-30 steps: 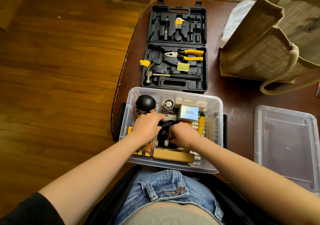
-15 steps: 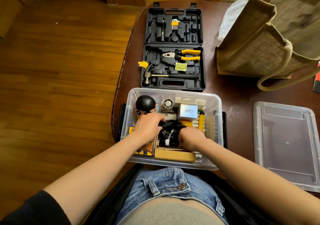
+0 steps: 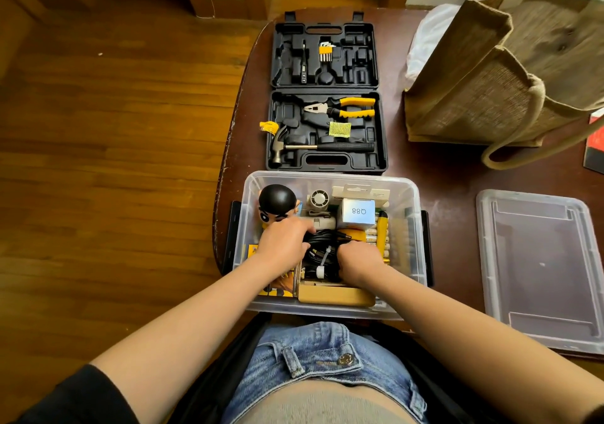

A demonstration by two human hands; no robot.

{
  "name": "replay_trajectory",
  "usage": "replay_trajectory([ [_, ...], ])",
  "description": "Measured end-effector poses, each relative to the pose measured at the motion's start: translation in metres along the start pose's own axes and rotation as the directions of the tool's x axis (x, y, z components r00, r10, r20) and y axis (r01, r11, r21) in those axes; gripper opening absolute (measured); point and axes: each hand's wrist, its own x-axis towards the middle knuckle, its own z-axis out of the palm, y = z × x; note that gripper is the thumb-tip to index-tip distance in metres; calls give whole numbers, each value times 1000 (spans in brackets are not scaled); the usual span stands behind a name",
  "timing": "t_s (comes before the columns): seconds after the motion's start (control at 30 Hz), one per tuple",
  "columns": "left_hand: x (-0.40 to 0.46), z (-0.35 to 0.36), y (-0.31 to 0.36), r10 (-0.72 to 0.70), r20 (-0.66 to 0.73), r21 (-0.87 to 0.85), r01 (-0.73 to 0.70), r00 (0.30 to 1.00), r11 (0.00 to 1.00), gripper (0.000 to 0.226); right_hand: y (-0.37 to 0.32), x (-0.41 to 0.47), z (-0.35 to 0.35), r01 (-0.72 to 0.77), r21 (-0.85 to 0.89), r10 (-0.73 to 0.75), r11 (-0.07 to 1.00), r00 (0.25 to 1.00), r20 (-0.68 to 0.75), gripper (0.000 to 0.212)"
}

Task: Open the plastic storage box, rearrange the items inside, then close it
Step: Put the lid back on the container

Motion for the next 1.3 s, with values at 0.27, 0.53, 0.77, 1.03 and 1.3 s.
replay_trajectory([
  [0.27,1,-9,4,54,-2,139,-53,999,989,31,24,-29,-9,67,402,-69,913,998,-9,16],
  [0.53,-1,-16,72,148,-142,-128,-166,979,978,22,68,-90,-22,331,699,77,635,872,-483,13],
  [0.77,0,19,198,291,-214,-285,-345,932,894,20,178,-128,24,253,814,451,522,729,-516,14],
  [1.03,24,113,287,60,197,-442,34,979,896,20,304,-176,127,-58,935,791,349,553,-261,21],
  [1.3,29,167,320,-231,430,-517,448,873,730,32,354,-188,175,-309,939,878,150,478,17,47],
])
